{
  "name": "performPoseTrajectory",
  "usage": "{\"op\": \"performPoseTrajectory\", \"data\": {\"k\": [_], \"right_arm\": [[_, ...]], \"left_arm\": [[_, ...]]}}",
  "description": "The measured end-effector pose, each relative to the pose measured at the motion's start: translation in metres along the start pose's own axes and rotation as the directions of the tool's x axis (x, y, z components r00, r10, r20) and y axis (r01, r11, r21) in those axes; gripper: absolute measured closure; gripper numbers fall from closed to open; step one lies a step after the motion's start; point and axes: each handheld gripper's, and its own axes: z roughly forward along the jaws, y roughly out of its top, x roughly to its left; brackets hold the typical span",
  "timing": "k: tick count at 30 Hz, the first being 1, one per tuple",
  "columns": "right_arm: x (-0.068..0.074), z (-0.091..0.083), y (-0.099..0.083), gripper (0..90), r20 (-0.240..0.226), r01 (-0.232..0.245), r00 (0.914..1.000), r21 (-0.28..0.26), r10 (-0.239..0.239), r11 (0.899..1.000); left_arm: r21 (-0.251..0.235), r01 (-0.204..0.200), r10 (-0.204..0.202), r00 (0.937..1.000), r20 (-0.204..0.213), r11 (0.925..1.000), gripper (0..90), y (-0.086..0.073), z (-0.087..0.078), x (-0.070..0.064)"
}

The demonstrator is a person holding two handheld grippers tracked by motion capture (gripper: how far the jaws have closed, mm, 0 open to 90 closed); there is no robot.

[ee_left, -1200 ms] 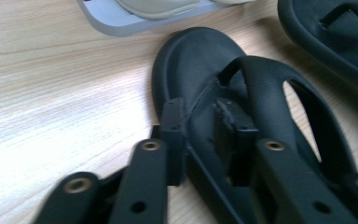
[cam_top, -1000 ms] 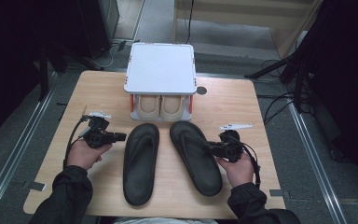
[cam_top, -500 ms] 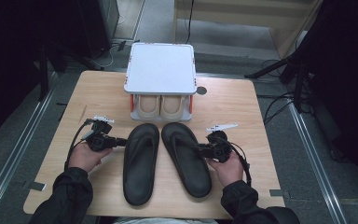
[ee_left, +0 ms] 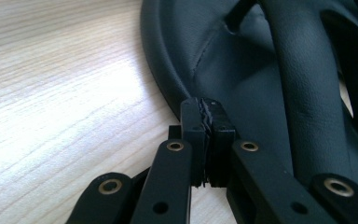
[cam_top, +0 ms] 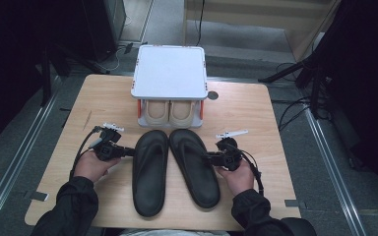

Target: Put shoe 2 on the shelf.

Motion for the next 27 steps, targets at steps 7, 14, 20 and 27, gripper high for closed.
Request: {"op": "performPoseTrajectory", "data": {"k": [7, 14, 20, 27], "right_arm": [[0.002, 0.001, 0.000, 71.5, -0.010, -0.002, 0.9999, 0.001, 0.002, 1.000], [0.003, 0.003, -0.001, 71.1, -0.016, 0.007, 0.9998, 0.000, -0.007, 1.000], [0.003, 0.003, -0.001, 70.3, -0.020, 0.006, 0.9998, 0.000, -0.006, 1.000], [-0.001, 0.004, 0.001, 69.8, -0.036, 0.021, 0.9991, 0.008, -0.021, 1.000]], "left_arm": [[0.035, -0.038, 0.038, 0.9993, 0.006, 0.9986, 88.9, -0.001, 0.001, -0.010], [0.053, -0.046, 0.045, 0.9987, 0.024, 0.9975, 89.1, -0.002, 0.003, -0.017], [0.057, -0.052, 0.050, 0.9979, 0.041, 0.9970, 89.0, -0.003, 0.006, -0.023], [0.058, -0.037, 0.034, 0.9982, 0.050, 0.9976, 89.0, -0.004, 0.006, -0.025]]}}
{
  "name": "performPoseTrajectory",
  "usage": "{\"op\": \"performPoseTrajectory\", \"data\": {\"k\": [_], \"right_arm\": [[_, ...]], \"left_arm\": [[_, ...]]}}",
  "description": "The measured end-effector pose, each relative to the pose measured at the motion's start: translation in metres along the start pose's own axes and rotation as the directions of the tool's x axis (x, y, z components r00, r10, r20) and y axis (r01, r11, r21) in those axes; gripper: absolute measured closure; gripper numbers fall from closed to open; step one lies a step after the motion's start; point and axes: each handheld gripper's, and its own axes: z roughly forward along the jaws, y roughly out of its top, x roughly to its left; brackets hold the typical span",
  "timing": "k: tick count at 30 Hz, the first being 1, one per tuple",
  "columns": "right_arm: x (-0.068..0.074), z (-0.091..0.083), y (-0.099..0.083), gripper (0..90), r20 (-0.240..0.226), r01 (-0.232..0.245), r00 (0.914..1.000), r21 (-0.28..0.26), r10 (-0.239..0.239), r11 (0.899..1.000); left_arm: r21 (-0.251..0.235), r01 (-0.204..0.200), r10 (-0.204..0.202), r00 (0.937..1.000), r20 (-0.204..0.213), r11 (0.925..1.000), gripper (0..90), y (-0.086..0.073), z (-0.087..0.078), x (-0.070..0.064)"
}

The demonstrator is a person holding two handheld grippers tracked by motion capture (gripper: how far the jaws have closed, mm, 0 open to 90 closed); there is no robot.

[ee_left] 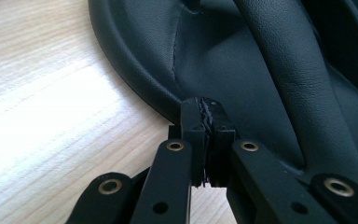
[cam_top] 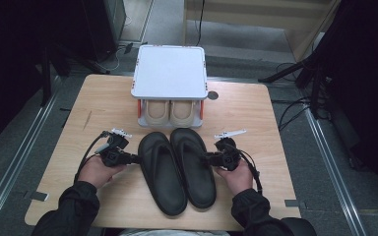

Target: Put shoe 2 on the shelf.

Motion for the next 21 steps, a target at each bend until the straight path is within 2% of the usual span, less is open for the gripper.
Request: {"op": "performPoseTrajectory", "data": {"k": [1, 4, 6, 8, 10, 14, 15, 17, 18, 21], "right_arm": [[0.000, -0.001, 0.000, 69.9, 0.007, 0.001, 1.0000, 0.001, -0.001, 1.000], [-0.003, -0.001, 0.000, 69.7, 0.023, 0.003, 0.9997, -0.006, -0.003, 1.000], [-0.006, -0.001, 0.001, 68.4, 0.006, 0.000, 1.0000, -0.005, 0.000, 1.000], [-0.008, -0.001, 0.001, 68.0, -0.010, -0.004, 0.9999, -0.004, 0.004, 1.000], [-0.008, -0.002, 0.001, 68.0, -0.010, -0.003, 0.9999, -0.004, 0.003, 1.000], [-0.008, -0.006, 0.002, 66.4, -0.004, 0.005, 1.0000, -0.020, -0.005, 1.000], [-0.007, -0.007, 0.002, 65.7, -0.002, 0.006, 1.0000, -0.029, -0.006, 1.000], [-0.007, -0.010, 0.003, 64.6, -0.001, 0.009, 1.0000, -0.038, -0.009, 0.999], [-0.005, -0.015, 0.004, 63.9, 0.003, 0.024, 0.9997, -0.065, -0.024, 0.998], [-0.001, -0.026, 0.004, 61.1, -0.027, 0.028, 0.9992, -0.110, -0.031, 0.994]], "left_arm": [[-0.005, 0.007, -0.007, 1.0000, 0.005, 1.0000, 89.1, 0.000, 0.001, -0.002], [0.004, -0.018, 0.018, 0.9997, 0.014, 0.9998, 88.2, -0.001, 0.003, -0.007], [0.002, -0.020, 0.020, 0.9996, 0.022, 0.9998, 85.6, -0.001, 0.003, -0.008], [0.001, 0.007, -0.007, 0.9987, 0.050, 1.0000, 84.7, -0.001, 0.003, -0.005], [-0.015, 0.011, -0.010, 0.9981, 0.060, 0.9998, 81.1, 0.000, 0.002, -0.004], [-0.028, 0.000, 0.001, 0.9988, 0.048, 0.9996, 77.1, 0.001, 0.000, -0.005], [-0.047, 0.000, 0.003, 0.9987, 0.050, 0.9989, 76.3, 0.002, -0.003, -0.004], [-0.058, 0.009, -0.006, 0.9986, 0.053, 0.9983, 73.1, 0.002, -0.005, -0.004], [-0.075, 0.004, -0.001, 0.9991, 0.042, 0.9972, 71.6, 0.002, -0.008, -0.003], [-0.105, -0.008, 0.010, 0.9997, 0.021, 0.9944, 65.3, 0.002, -0.012, -0.003]]}}
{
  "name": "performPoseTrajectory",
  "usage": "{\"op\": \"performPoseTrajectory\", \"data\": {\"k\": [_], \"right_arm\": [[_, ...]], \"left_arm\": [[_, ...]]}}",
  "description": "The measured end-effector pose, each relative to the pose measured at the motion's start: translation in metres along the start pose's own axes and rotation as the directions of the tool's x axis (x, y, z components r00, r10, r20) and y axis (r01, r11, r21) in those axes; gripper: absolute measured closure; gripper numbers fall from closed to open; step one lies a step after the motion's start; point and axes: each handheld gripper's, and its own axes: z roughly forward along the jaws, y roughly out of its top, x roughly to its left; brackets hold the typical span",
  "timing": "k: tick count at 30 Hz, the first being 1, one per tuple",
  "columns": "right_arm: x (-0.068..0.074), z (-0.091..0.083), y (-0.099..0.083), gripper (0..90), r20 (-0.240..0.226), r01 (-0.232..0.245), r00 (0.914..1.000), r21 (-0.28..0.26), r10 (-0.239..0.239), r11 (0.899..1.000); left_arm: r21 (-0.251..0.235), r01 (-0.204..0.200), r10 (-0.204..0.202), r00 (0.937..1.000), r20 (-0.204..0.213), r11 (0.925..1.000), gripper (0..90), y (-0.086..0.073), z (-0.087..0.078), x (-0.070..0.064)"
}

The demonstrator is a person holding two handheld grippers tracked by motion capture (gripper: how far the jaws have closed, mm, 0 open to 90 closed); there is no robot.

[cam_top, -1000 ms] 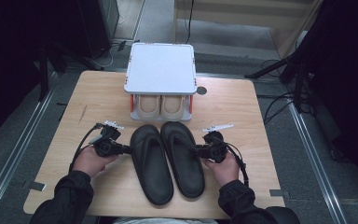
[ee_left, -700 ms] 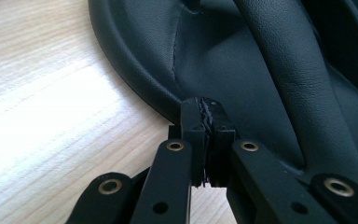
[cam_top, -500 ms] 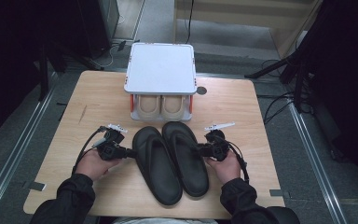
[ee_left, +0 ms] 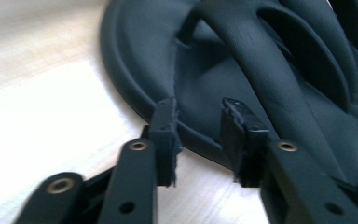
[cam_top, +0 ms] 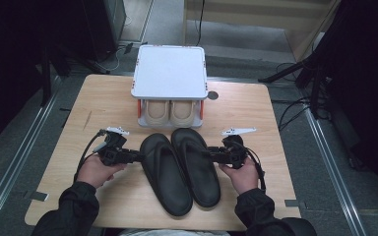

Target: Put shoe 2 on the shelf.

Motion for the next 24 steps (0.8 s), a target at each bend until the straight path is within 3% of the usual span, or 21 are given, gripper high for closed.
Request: {"op": "performPoseTrajectory", "data": {"k": [2, 9, 11, 16, 24], "right_arm": [[0.006, -0.006, 0.001, 60.4, -0.006, 0.034, 0.9994, -0.025, -0.034, 0.999], [0.025, -0.014, -0.002, 56.0, -0.041, 0.068, 0.9967, -0.053, -0.070, 0.996], [0.030, -0.013, -0.003, 55.6, -0.050, 0.076, 0.9956, -0.051, -0.079, 0.996], [0.044, -0.008, -0.009, 55.9, -0.065, 0.109, 0.9917, -0.034, -0.111, 0.993], [0.062, 0.005, -0.017, 56.6, -0.076, 0.127, 0.9888, -0.019, -0.128, 0.992]], "left_arm": [[-0.015, -0.006, 0.006, 0.9999, -0.011, 0.9999, 61.9, 0.000, -0.002, 0.001], [-0.047, -0.007, 0.006, 0.9995, -0.032, 0.9989, 55.2, 0.000, -0.010, 0.005], [-0.075, -0.007, 0.003, 0.9986, -0.052, 0.9972, 53.9, 0.000, -0.014, 0.007], [-0.105, -0.003, -0.004, 0.9983, -0.058, 0.9945, 50.7, 0.001, -0.016, 0.012], [-0.112, 0.007, -0.014, 0.9975, -0.069, 0.9936, 48.0, 0.001, -0.020, 0.017]]}}
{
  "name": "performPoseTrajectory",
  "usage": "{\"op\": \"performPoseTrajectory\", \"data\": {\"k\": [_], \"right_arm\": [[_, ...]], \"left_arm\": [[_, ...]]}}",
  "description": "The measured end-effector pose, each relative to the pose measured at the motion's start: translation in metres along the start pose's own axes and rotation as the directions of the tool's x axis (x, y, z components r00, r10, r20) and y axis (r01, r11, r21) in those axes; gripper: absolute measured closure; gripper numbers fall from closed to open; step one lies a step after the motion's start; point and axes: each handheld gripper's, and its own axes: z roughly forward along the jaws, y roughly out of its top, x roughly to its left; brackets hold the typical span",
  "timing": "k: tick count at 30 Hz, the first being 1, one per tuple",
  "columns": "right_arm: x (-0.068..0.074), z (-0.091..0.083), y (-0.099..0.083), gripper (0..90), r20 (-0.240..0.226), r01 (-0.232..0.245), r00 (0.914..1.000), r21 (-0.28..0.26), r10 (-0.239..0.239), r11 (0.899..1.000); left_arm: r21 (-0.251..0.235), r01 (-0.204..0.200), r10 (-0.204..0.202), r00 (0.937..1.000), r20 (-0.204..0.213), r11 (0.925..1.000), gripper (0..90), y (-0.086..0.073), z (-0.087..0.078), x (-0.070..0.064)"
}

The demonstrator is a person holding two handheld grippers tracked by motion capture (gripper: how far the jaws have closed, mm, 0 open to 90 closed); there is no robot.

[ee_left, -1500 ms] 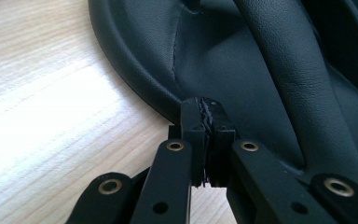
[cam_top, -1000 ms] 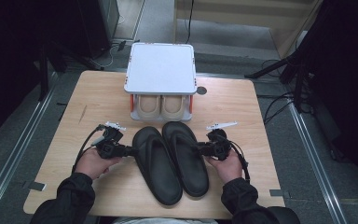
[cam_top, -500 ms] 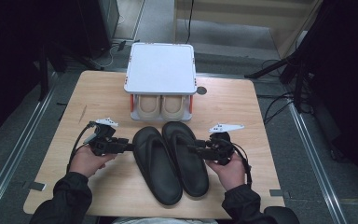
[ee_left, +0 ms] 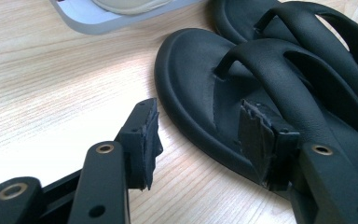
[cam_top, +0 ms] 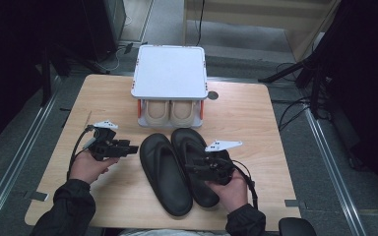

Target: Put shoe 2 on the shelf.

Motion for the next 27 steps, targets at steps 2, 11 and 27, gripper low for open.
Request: {"op": "performPoseTrajectory", "data": {"k": [2, 11, 27], "right_arm": [[0.002, 0.003, -0.001, 56.4, 0.002, -0.001, 1.0000, 0.000, 0.001, 1.000], [0.007, 0.020, -0.001, 51.7, 0.052, -0.001, 0.9986, -0.001, 0.001, 1.000], [0.012, 0.051, 0.002, 49.1, 0.165, -0.017, 0.9862, 0.008, 0.016, 1.000]], "left_arm": [[0.001, 0.005, -0.005, 1.0000, -0.004, 1.0000, 46.1, 0.000, 0.000, 0.002], [-0.006, 0.011, -0.011, 0.9999, -0.006, 0.9999, 45.3, 0.003, 0.000, 0.005], [0.001, 0.015, -0.015, 0.9999, 0.000, 0.9999, 43.7, 0.003, 0.001, 0.005]]}}
